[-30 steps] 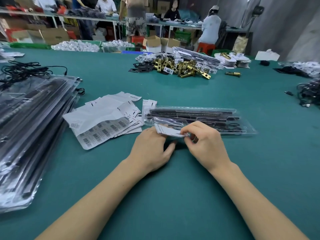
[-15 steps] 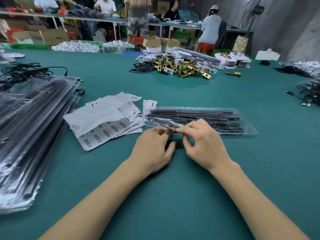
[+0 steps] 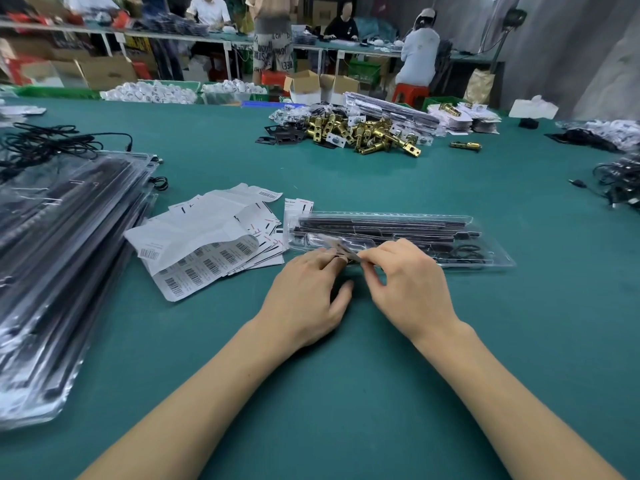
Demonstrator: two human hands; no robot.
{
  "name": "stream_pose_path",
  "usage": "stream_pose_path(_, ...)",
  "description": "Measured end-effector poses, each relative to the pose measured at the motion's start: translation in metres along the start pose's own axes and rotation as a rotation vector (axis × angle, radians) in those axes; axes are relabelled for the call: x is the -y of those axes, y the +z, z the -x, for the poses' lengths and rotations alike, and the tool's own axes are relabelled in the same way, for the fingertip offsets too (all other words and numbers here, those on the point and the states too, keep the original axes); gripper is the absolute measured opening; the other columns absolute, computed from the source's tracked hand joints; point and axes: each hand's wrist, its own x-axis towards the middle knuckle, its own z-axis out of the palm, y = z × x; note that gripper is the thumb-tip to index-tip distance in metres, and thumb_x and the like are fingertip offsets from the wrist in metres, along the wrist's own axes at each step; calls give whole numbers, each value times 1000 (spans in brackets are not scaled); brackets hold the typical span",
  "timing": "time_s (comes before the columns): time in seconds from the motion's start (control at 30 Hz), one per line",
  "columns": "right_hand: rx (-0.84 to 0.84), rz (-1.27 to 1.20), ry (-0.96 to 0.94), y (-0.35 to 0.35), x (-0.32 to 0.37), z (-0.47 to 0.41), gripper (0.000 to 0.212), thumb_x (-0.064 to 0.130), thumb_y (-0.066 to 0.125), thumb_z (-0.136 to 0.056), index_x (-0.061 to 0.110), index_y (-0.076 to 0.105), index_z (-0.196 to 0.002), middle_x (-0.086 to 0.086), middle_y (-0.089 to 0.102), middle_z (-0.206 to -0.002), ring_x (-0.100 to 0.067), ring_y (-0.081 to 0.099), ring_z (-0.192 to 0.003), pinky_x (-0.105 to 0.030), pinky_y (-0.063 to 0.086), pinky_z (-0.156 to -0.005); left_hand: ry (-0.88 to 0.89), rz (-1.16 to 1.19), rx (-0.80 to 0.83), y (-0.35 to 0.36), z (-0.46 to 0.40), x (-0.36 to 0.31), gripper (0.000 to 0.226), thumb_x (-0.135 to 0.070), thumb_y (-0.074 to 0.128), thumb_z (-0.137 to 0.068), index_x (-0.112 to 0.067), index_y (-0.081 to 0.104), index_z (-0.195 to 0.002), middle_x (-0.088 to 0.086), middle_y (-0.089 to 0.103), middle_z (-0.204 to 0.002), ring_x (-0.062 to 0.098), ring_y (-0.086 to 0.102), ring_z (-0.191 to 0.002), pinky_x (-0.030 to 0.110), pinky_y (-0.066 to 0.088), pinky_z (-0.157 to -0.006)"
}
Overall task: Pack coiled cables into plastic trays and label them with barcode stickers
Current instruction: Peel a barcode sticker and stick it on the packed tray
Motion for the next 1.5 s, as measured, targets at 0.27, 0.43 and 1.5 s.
stream_pose_path(0.27,-104,116,-4,9,6,-8,20,7,85,-66,18,70,-69,5,65,-65,-25,60,-65,-25,39,-44,1,11,19,-3,-1,-1,31,-36,43,-99,-26,58,-124,-8,60,-116,16,51,-113,29,40,-97)
stream_pose_path(0.43,-167,141,35,17,8,-8,15,5,74,-64,17,66,-65,2,58,-58,-27,58,-57,-22,26,-47,4,16,11,-4,0,-2,26,-37,42,-100,-22,58,-114,-7,59,-105,17,52,-105,30,41,-90)
stream_pose_path(1.5,187,-163,-122,13,-12,-18,20,2,66,-83,13,66,-100,2,65,-107,-24,59,-103,-43,53,-80,-230,111,-28,7,2,-7,39,-30,24,-106,-24,62,-104,-4,66,-114,18,50,-108,29,34,-80)
